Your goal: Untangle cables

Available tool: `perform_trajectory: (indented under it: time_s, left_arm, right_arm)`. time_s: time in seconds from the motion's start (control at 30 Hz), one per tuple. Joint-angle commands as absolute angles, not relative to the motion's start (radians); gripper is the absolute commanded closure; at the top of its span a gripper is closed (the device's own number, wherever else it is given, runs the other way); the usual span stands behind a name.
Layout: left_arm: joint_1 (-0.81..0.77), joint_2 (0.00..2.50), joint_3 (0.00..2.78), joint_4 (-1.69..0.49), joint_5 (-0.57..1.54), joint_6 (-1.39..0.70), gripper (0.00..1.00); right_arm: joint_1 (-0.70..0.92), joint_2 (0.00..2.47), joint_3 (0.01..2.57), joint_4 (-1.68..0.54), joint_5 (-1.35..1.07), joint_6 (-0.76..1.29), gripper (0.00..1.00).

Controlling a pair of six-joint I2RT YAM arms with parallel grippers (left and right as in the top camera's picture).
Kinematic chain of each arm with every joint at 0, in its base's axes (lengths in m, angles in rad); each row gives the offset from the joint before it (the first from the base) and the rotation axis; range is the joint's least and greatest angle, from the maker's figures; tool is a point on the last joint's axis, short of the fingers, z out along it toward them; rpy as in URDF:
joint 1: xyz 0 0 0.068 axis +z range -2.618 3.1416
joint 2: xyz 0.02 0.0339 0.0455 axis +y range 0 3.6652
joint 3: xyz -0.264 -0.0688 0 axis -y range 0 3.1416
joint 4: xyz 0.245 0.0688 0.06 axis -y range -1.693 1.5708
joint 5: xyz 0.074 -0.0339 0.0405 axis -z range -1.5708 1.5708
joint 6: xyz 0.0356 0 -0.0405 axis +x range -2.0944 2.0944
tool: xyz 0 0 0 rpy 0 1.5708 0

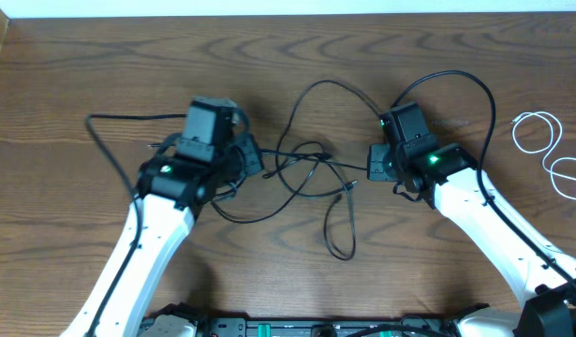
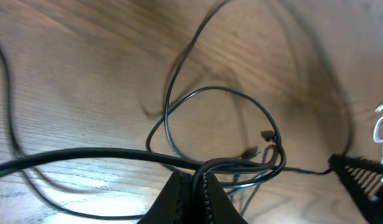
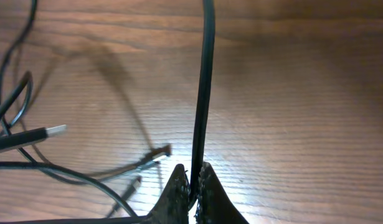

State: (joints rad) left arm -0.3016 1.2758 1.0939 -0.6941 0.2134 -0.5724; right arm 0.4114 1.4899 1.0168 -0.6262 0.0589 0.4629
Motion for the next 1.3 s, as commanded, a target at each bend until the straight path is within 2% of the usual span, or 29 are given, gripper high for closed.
perform_trajectory:
  time_s: [0.0, 0.23, 0.5, 0.53, 0.6, 0.7, 0.77, 0.83, 0.87, 0.97, 1.0, 1.07, 1.1, 1.13, 1.17, 1.27]
  left_arm:
    - [-0.211, 1.209, 1.108, -0.707, 0.114, -0.629, 0.93]
    - [-0.122, 1.195, 1.107, -0.743, 0.116, -0.762, 0.93]
    - [-0.115, 1.196, 1.103, -0.81, 0.123, -0.705, 0.92]
    - [-0.115, 1.198, 1.101, -0.82, 0.123, -0.688, 0.92]
    - [-0.119, 1.209, 1.099, -0.844, 0.123, -0.667, 0.92]
    - [-0.129, 1.24, 1.097, -0.875, 0.122, -0.666, 0.92]
    - [-0.143, 1.276, 1.095, -0.891, 0.122, -0.662, 0.92]
    - [-0.162, 1.316, 1.094, -0.9, 0.123, -0.645, 0.88]
    - [-0.175, 1.339, 1.094, -0.902, 0.123, -0.627, 0.85]
    - [-0.217, 1.401, 1.094, -0.901, 0.123, -0.568, 0.61]
    - [-0.234, 1.421, 1.094, -0.9, 0.123, -0.549, 0.53]
    - [-0.266, 1.455, 1.094, -0.896, 0.123, -0.508, 0.37]
    - [-0.279, 1.468, 1.094, -0.893, 0.123, -0.488, 0.34]
    - [-0.292, 1.48, 1.094, -0.892, 0.123, -0.469, 0.3]
    - [-0.302, 1.489, 1.094, -0.889, 0.123, -0.455, 0.3]
    - [-0.329, 1.512, 1.094, -0.873, 0.123, -0.427, 0.28]
  right_arm:
    - [0.394, 1.493, 1.017, -0.648, 0.174, 0.447, 0.99]
    - [0.394, 1.493, 1.017, -0.648, 0.174, 0.447, 0.99]
    - [0.394, 1.493, 1.017, -0.646, 0.174, 0.448, 0.99]
    - [0.394, 1.493, 1.017, -0.646, 0.174, 0.448, 0.96]
    - [0.394, 1.493, 1.017, -0.645, 0.174, 0.448, 0.82]
    - [0.394, 1.493, 1.017, -0.645, 0.174, 0.448, 0.56]
    - [0.394, 1.493, 1.017, -0.646, 0.174, 0.448, 0.22]
    - [0.394, 1.493, 1.017, -0.646, 0.173, 0.448, 0.01]
    - [0.394, 1.493, 1.017, -0.647, 0.174, 0.447, 0.01]
    - [0.394, 1.493, 1.017, -0.651, 0.173, 0.447, 0.18]
    - [0.394, 1.493, 1.017, -0.651, 0.174, 0.447, 0.27]
    - [0.394, 1.493, 1.017, -0.648, 0.174, 0.432, 0.54]
    - [0.394, 1.493, 1.017, -0.646, 0.174, 0.419, 0.64]
    - [0.393, 1.493, 1.017, -0.643, 0.174, 0.412, 0.69]
    - [0.39, 1.493, 1.017, -0.639, 0.174, 0.41, 0.69]
    - [0.385, 1.493, 1.017, -0.613, 0.123, 0.406, 0.55]
